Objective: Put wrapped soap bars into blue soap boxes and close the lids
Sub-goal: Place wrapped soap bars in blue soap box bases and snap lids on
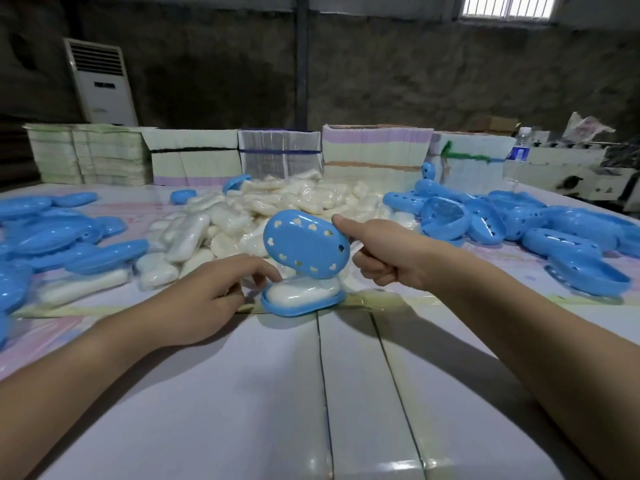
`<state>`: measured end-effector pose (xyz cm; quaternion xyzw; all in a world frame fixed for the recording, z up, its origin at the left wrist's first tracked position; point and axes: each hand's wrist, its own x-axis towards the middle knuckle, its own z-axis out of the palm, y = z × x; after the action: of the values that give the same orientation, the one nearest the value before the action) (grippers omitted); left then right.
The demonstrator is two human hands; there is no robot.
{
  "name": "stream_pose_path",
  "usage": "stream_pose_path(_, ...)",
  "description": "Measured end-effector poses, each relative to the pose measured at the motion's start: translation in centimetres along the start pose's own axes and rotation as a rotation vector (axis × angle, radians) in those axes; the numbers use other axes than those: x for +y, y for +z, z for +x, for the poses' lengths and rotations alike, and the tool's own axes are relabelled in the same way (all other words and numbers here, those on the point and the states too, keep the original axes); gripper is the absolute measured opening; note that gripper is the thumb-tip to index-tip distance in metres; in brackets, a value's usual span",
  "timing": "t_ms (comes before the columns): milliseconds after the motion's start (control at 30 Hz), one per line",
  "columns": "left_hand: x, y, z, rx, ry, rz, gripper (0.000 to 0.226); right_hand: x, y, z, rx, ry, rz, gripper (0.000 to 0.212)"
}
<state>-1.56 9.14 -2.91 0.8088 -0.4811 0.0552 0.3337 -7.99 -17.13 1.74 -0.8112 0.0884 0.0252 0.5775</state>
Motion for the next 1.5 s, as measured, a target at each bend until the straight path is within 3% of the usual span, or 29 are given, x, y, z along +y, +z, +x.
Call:
stream_pose_path(100, -0.1, 0.2, 0.1, -0.018, -0.008, 0.015, 0.068, 0.0, 0.6, 0.3, 0.030, -0.027, -0.036, 0.058)
stream_pose_path(233, -0.2, 0.2, 0.3, -0.050, -0.017, 0.024, 0.066, 0.2, 0.8, 0.8, -0.165, 0.098, 0.221, 0.041)
stream_pose_path(667, -0.2, -0.5, 0.1, 0.029, -0.064, -0.018, 0.065, 1.0, -0.5, 0.4, -0.345, 0.142, 0.352, 0.048)
stream_pose_path(833, -0.2, -0.7, 0.3, 0.065, -0.102, 0.011, 0.058, 1.0, 0.5, 0.5, -0.119, 0.023, 0.122, 0.045)
stream_pose_path(1000, -0.1, -0.7, 0.3, 0.080, -0.125, 0.002, 0.054, 1.3, 1.3, 0.6, 0.087, -0.133, -0.265, 0.057)
stream_pose_path(1200, 0.1, -0.7, 0.2, 0.065, -0.142, 0.007, 0.054, 1.3, 1.6, 0.4, 0.208, -0.317, -0.640, 0.055)
stream_pose_path(1300, 0.3, -0.7, 0.2, 0.058, -0.150, -0.004, 0.053, 1.1, 1.6, 0.0, 0.156, -0.373, -0.834, 0.049)
stream_pose_path(1400, 0.5, -0.7, 0.1, 0.039, -0.139, -0.007, 0.056, 1.2, 1.7, -0.2, 0.001, -0.399, -0.856, 0.042)
stream_pose_path(1500, 0.5, -0.7, 0.2, 0.035, -0.134, -0.012, 0.058, 1.3, 1.4, 0.0, -0.062, -0.411, -0.886, 0.049)
